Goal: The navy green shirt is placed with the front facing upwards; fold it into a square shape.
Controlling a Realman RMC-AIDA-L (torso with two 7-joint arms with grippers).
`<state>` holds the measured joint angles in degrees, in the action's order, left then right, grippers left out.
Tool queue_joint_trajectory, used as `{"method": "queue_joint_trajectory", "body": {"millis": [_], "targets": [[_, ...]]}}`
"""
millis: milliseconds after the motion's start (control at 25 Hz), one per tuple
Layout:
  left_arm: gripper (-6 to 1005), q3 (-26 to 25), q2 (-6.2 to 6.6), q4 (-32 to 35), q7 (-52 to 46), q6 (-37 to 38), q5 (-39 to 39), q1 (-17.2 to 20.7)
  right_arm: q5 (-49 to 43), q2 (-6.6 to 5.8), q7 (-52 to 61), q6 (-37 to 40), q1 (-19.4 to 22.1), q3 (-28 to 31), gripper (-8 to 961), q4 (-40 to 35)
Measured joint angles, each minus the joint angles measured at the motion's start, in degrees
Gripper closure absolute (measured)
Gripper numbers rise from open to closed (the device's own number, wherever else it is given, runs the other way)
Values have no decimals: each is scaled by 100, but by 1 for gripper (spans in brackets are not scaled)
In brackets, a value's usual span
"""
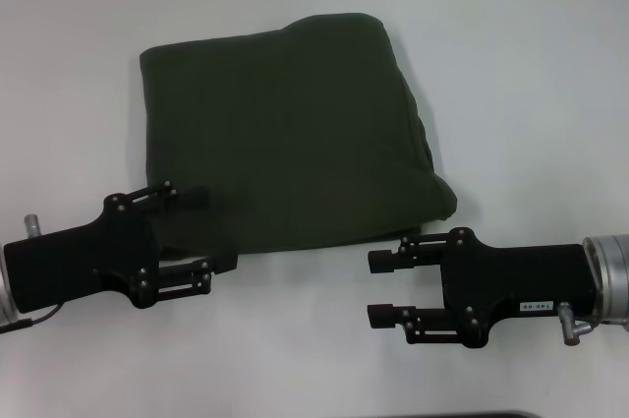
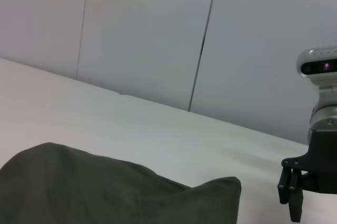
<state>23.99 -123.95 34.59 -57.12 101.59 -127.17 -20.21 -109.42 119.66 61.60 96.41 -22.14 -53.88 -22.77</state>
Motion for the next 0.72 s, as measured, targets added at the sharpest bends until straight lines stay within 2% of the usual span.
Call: {"method": "queue_joint_trajectory", "body": {"millis": [720], "targets": [[174,0,-4,-6,0,0,0,9,4,2,0,4,-1,15,329,0]]}}
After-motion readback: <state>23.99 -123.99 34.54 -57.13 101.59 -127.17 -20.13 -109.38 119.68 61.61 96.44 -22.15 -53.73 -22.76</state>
